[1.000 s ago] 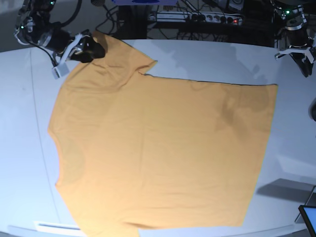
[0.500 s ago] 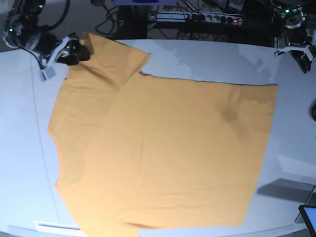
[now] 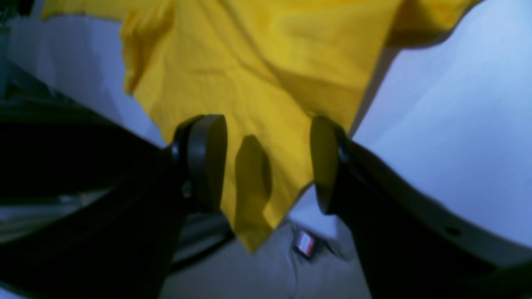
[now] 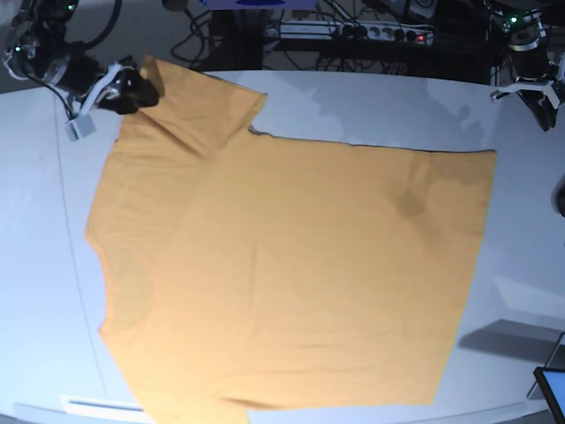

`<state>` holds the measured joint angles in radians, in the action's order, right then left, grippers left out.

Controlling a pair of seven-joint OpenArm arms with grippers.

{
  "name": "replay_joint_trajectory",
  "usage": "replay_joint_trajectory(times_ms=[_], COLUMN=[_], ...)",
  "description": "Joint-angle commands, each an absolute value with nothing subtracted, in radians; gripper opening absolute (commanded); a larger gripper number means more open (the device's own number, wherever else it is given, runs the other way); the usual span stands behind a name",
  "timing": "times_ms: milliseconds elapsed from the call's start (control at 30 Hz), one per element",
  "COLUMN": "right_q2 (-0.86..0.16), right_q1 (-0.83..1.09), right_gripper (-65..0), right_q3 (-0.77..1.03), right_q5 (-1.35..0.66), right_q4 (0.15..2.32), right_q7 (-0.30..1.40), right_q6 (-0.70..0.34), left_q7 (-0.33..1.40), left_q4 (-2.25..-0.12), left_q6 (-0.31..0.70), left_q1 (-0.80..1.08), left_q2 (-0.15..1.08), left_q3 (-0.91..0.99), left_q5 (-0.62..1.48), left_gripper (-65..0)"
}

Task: Fold the T-shirt properly

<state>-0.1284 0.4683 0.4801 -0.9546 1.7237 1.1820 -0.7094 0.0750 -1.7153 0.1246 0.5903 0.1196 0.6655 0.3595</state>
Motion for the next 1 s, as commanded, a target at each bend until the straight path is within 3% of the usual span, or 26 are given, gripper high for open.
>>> replay_joint_trajectory(times_ms=[0, 367, 967], right_q2=[-0.124, -0.120, -0.168], right_q1=[0.486, 0.501, 0.460], right_gripper=[-32.9, -32.9, -32.9], right_q3=[0.479, 0.484, 0.564], right_q5=[-0.911, -0.911, -0.906], right_q4=[1.748, 1.871, 1.762], right_q7=[1.231, 1.231, 1.230], right_q6=[-0.698, -0.698, -0.671], left_q7=[0.044, 0.048, 0.048], left_q4=[-1.730, -1.728, -1.728], left_q6=[0.117, 0.117, 0.117], left_q1=[0.598, 0.575, 0.572], left_q2=[0.133, 0.133, 0.133], left_q3=[0.674, 0.674, 0.671], left_q5=[0.363, 0.363, 0.348], left_gripper=[-57.3, -57.3, -57.3])
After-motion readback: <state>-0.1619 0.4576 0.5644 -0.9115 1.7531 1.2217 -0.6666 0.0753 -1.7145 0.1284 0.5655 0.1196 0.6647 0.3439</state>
